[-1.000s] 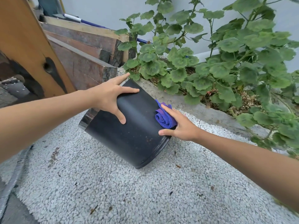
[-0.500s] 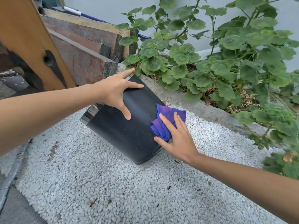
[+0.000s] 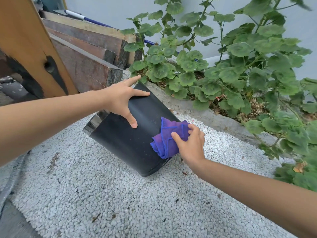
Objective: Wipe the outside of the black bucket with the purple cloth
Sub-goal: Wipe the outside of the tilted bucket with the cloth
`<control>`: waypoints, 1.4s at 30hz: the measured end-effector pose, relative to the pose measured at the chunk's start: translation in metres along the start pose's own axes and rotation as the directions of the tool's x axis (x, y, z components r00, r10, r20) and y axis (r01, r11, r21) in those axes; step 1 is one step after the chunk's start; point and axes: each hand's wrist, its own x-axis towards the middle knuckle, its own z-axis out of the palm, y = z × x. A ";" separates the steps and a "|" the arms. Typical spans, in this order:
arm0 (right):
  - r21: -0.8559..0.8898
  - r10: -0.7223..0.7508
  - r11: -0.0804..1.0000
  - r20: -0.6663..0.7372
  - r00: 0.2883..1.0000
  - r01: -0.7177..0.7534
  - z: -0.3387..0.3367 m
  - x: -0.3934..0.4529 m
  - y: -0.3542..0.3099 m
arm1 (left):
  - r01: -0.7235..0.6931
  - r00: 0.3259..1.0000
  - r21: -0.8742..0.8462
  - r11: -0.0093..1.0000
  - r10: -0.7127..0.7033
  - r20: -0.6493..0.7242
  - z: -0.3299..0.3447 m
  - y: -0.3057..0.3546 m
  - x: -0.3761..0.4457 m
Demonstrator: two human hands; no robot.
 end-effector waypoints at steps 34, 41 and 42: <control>0.208 0.196 0.958 0.036 0.980 -0.199 0.035 0.081 0.000 | -0.009 0.870 -0.607 0.795 -0.293 -0.396 0.030 0.027 -0.032; -0.092 0.048 0.995 0.177 0.983 -0.032 0.019 0.091 0.006 | 0.083 0.899 -0.489 0.868 -0.277 -0.339 0.026 0.039 -0.024; -0.196 0.008 0.980 0.205 0.979 0.033 0.018 0.092 0.006 | 0.091 0.916 -0.452 0.887 -0.252 -0.311 0.027 0.038 -0.023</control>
